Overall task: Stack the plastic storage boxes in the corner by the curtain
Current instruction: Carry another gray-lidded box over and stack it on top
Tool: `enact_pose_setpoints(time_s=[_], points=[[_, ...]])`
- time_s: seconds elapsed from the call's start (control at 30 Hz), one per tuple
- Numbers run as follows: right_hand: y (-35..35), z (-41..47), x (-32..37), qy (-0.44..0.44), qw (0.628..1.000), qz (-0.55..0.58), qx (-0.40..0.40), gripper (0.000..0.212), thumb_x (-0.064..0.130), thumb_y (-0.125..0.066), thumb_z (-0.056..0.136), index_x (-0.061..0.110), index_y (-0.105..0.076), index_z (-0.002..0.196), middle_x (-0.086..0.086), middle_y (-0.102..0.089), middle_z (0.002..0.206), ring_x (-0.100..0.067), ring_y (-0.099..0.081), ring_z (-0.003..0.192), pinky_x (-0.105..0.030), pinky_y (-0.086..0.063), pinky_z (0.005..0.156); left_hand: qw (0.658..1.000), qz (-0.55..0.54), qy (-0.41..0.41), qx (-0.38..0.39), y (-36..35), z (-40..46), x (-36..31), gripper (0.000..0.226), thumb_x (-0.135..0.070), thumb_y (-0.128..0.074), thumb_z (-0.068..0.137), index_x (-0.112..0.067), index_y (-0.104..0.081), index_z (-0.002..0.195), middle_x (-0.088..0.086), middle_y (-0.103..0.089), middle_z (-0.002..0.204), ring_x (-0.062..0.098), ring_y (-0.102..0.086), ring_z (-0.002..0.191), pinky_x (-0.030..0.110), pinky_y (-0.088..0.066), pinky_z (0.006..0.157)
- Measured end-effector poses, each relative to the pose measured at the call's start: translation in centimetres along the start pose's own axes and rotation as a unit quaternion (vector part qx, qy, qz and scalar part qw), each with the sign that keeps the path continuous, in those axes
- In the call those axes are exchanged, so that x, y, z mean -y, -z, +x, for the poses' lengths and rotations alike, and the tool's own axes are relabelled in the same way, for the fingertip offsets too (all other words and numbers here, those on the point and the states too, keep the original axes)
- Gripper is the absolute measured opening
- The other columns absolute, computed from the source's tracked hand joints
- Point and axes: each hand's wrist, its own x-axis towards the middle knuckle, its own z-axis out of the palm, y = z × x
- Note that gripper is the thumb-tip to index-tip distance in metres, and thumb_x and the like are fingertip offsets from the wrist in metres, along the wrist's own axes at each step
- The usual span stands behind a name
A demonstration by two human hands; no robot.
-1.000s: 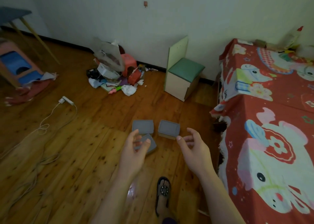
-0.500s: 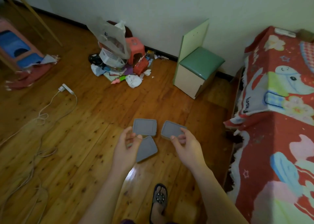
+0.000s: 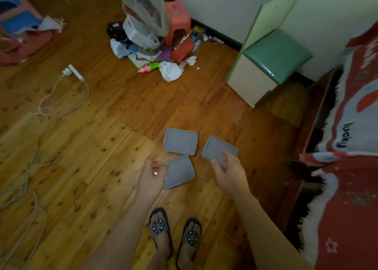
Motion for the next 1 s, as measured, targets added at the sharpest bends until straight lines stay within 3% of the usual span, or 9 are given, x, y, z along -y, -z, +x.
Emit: enact_pose_setpoints(time_s=[0.17, 0.3, 0.37, 0.43, 0.5, 0.77, 1.0], points=[[-5.5, 5.3, -2.3, -0.013, 0.999, -0.042, 0.032, 0.063, 0.054, -0.048, 0.097, 0.020, -0.036, 0.149, -0.007, -0.043, 0.146, -0.025, -0.052, 0.125, -0.038, -0.047, 0.091, 0.999, 0.028, 0.025, 0.013, -1.3, 7.1, 5.8, 0.050, -0.034, -0.056, 0.096, -0.028, -0.037, 0.142, -0.004, -0.054, 0.121, 0.003, -0.053, 0.098, 0.011, -0.036, 0.066], [-10.7, 9.5, -4.9, -0.014, 0.995, -0.077, 0.056, 0.064, 0.051, -0.047, 0.099, 0.019, -0.030, 0.151, -0.008, -0.040, 0.148, -0.028, -0.047, 0.130, -0.042, -0.045, 0.098, 0.997, 0.051, 0.047, 0.018, -3.3, 12.3, 10.8, 0.056, -0.036, -0.057, 0.095, -0.026, -0.033, 0.145, -0.005, -0.051, 0.123, 0.001, -0.053, 0.097, 0.011, -0.036, 0.063], [-13.4, 11.4, -6.1, -0.003, 0.994, -0.089, 0.062, 0.065, 0.050, -0.048, 0.099, 0.017, -0.029, 0.152, -0.010, -0.041, 0.147, -0.029, -0.046, 0.130, -0.041, -0.043, 0.100, 0.997, 0.051, 0.047, 0.017, -4.8, 14.7, 13.1, 0.059, -0.034, -0.059, 0.094, -0.025, -0.032, 0.146, -0.004, -0.049, 0.127, 0.011, -0.053, 0.110, 0.016, -0.042, 0.072], [-16.6, 13.3, -7.8, 0.008, 0.993, -0.097, 0.074, 0.066, 0.048, -0.049, 0.099, 0.015, -0.028, 0.152, -0.010, -0.040, 0.149, -0.029, -0.043, 0.133, -0.039, -0.039, 0.103, 0.997, 0.055, 0.051, 0.016, -6.3, 16.8, 15.8, 0.063, -0.034, -0.060, 0.094, -0.025, -0.030, 0.148, -0.002, -0.047, 0.133, 0.017, -0.049, 0.121, 0.034, -0.049, 0.089], [-19.4, 15.1, -9.3, 0.004, 0.991, -0.098, 0.090, 0.070, 0.048, -0.049, 0.099, 0.012, -0.026, 0.153, -0.011, -0.037, 0.152, -0.030, -0.038, 0.137, -0.039, -0.036, 0.107, 0.997, 0.063, 0.048, 0.016, -7.7, 18.7, 18.2, 0.066, -0.036, -0.062, 0.092, -0.026, -0.029, 0.148, -0.001, -0.047, 0.136, 0.018, -0.047, 0.125, 0.046, -0.048, 0.096], [-29.7, 20.7, -16.9, -0.020, 0.987, -0.097, 0.127, 0.080, 0.052, -0.051, 0.096, 0.011, -0.017, 0.156, -0.017, -0.028, 0.157, -0.033, -0.031, 0.142, -0.042, -0.031, 0.111, 0.990, 0.128, 0.050, -0.017, -12.6, 25.5, 28.4, 0.080, -0.046, -0.064, 0.086, -0.025, -0.021, 0.151, 0.007, -0.032, 0.149, 0.025, -0.037, 0.135, 0.044, -0.036, 0.109], [-35.4, 24.3, -22.4, -0.044, 0.978, -0.117, 0.169, 0.085, 0.057, -0.049, 0.095, 0.022, -0.005, 0.158, -0.014, -0.024, 0.158, -0.035, -0.033, 0.139, -0.048, -0.036, 0.109, 0.983, 0.154, 0.096, -0.016, -15.4, 29.4, 35.9, 0.096, -0.055, -0.065, 0.082, -0.030, -0.006, 0.153, 0.008, -0.025, 0.153, 0.032, -0.032, 0.138, 0.052, -0.036, 0.107]])
